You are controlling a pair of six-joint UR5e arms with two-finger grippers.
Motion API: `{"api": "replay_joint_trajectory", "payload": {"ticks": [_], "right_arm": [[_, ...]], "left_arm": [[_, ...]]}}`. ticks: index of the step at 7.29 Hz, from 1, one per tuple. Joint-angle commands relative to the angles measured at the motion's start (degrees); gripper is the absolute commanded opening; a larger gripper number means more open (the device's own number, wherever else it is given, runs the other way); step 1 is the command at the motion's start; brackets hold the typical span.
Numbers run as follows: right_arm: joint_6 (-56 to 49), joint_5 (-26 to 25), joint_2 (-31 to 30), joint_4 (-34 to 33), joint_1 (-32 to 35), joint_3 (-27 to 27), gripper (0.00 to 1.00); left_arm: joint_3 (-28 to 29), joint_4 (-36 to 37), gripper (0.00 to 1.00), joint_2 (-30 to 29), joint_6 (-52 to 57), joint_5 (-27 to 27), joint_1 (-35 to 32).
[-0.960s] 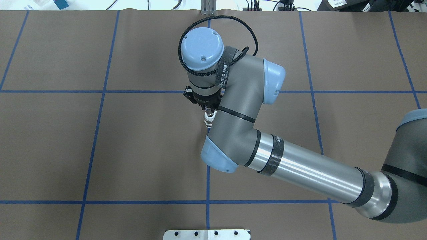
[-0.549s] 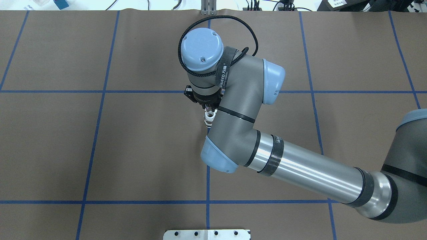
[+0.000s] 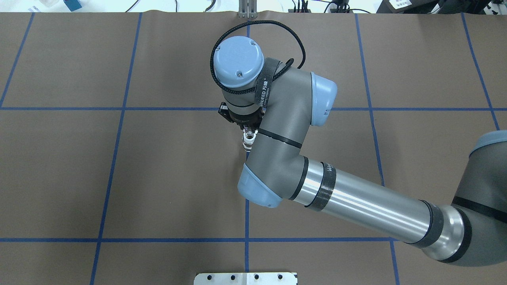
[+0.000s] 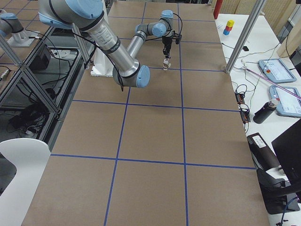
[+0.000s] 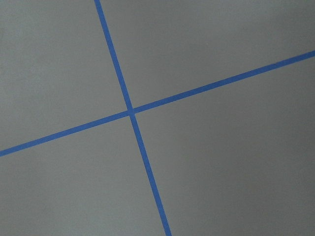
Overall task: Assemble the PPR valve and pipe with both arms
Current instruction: 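Lower the valve with the right gripper and press it into the fitting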
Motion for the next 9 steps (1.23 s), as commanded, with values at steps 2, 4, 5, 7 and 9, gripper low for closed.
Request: {"api": "replay_joint_trajectory", "payload": {"ticks": [2, 4, 5, 7, 9], "right_arm": [[0.07, -0.04, -0.28, -0.03, -0.05, 0.07, 0.0], [-0.02, -0.04, -0.37, 0.06, -0.14, 0.07, 0.0], [0.07, -0.04, -0.29, 0.06, -0.23, 0.07, 0.0], [0.07, -0.04, -0.29, 0.06, -0.41, 0.16, 0.0], [0.07, -0.04, -0.55, 0.15, -0.49, 0.16, 0.0]], "left_arm": [[-0.01, 0.0, 1.0, 0.09, 0.05, 0.0, 0.0], [-0.01, 0.0, 1.0, 0.0, 0.05, 0.0, 0.0], [-0.01, 0.0, 1.0, 0.09, 0.05, 0.0, 0.0], [-0.1, 0.0, 1.0, 0.09, 0.05, 0.0, -0.09], [-0.28, 0.0, 1.0, 0.87, 0.05, 0.0, 0.0]]}}
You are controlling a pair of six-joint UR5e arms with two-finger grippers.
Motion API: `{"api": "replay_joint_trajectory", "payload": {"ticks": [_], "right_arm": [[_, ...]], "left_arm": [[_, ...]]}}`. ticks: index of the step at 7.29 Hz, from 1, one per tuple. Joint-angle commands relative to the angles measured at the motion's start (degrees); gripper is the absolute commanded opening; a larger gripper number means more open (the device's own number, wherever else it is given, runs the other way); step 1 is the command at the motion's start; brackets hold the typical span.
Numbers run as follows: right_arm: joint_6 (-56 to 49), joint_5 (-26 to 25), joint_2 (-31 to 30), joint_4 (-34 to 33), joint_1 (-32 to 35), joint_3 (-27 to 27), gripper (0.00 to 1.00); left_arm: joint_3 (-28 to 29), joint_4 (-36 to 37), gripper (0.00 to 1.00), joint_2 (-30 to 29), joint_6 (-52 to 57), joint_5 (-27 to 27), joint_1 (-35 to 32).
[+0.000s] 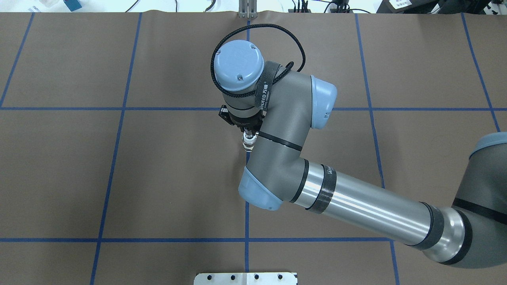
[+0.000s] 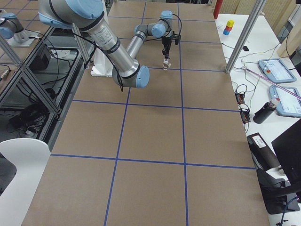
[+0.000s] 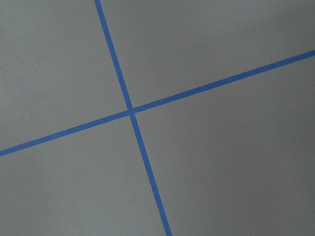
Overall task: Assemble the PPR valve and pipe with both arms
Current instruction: 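Lower the valve with the right gripper and press it into the fitting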
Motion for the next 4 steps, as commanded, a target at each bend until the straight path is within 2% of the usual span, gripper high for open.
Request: {"api": "replay_joint_trajectory", "payload": {"ticks": [1, 4], "right_arm": [[0.0, 0.0, -0.13, 0.16, -0.08, 0.0, 0.0], [-0.09, 0.09, -0.39, 0.33, -0.17, 0.09, 0.0]], "left_arm": [[-0.22, -0.09, 1.0, 0.77, 0.0, 0.0, 0.06], [0.13, -0.7, 1.0, 0.78, 0.0, 0.0, 0.06]]}}
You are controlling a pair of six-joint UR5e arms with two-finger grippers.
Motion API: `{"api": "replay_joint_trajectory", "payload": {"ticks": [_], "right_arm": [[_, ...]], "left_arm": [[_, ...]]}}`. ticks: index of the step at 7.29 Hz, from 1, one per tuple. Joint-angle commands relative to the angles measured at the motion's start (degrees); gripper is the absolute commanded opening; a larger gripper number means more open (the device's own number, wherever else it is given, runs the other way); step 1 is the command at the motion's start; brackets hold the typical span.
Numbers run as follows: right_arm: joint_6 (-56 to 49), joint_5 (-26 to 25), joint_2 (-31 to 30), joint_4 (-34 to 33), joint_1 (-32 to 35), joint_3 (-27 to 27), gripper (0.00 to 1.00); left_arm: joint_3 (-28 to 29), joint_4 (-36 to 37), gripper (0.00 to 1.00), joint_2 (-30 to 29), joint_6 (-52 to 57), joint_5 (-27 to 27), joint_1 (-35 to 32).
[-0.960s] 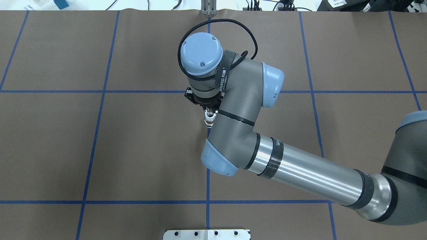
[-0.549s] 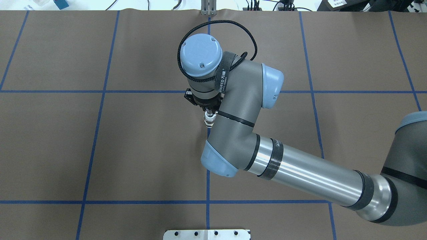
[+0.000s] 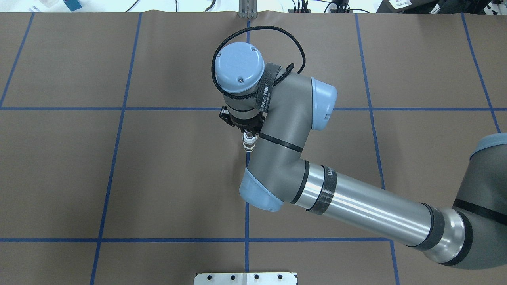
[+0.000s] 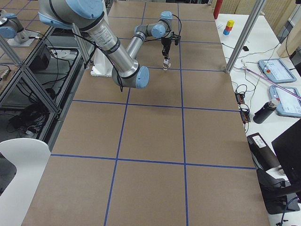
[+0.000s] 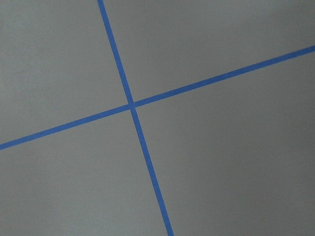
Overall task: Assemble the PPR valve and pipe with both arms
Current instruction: 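Lower the valve with the right gripper and press it into the fitting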
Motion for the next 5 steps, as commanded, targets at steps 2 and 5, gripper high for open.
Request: {"api": "replay_joint_trajectory", "payload": {"ticks": [2, 5], "right_arm": [[-0.01, 0.07, -0.11, 0.05, -0.03, 0.18, 0.13], [-0.54, -0.28, -0.47, 0.05, -0.12, 0.53, 0.99]], "left_arm": [[0.04, -0.22, 1.0, 0.12, 0.0, 0.0, 0.01], [0.13, -0.22, 1.0, 0.12, 0.0, 0.0, -0.08]]}}
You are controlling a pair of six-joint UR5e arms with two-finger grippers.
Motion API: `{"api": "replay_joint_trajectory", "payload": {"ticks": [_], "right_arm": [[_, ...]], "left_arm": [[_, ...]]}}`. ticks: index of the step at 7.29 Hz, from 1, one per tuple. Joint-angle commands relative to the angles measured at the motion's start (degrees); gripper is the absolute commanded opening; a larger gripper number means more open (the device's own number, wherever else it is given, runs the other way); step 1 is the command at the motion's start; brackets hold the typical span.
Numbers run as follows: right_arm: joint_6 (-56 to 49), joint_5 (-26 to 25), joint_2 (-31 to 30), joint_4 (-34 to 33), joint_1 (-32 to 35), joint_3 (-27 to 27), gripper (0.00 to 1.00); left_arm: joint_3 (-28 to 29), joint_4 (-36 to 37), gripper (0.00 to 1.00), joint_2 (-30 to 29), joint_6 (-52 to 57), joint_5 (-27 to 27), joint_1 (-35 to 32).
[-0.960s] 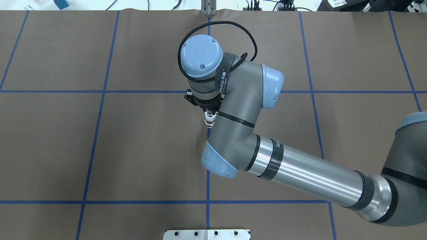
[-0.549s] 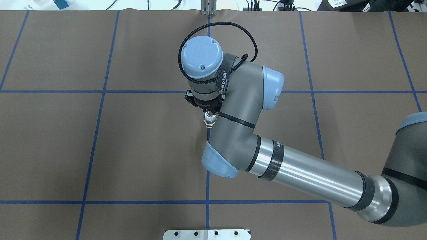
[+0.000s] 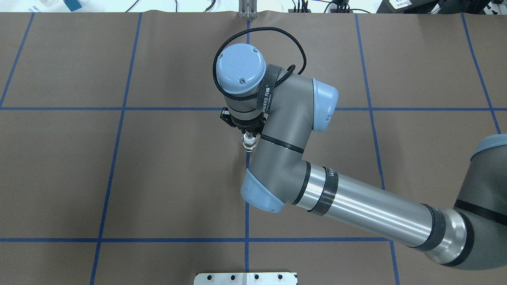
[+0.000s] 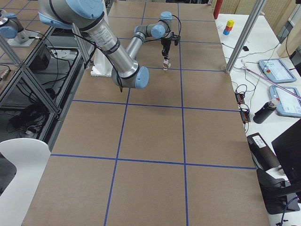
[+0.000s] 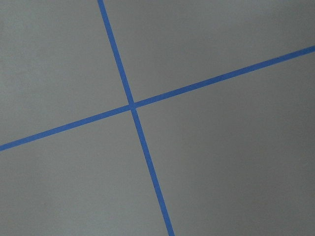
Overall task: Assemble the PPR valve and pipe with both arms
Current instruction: 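Lower the valve with the right gripper and press it into the fitting, then open the right gripper and lift it away from the assembly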
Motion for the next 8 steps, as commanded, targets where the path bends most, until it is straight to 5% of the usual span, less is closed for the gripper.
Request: {"api": "replay_joint_trajectory", "payload": {"ticks": [1, 5, 8], "right_arm": [[-0.51, -0.2, -0.06, 0.0, -0.03, 0.1, 0.99], [-0.6, -0.11, 0.2, 0.0, -0.03, 0.89, 0.99], [-6.27, 1.21, -7.4, -0.35, 5.3, 10.87, 1.0]], "left_arm": [[0.06, 0.0, 1.0, 0.0, 0.0, 0.0, 0.08], [0.06, 0.0, 1.0, 0.0, 0.0, 0.0, 0.08], [0.76, 0.0, 1.0, 0.0, -0.09, 0.0, 0.08]]}}
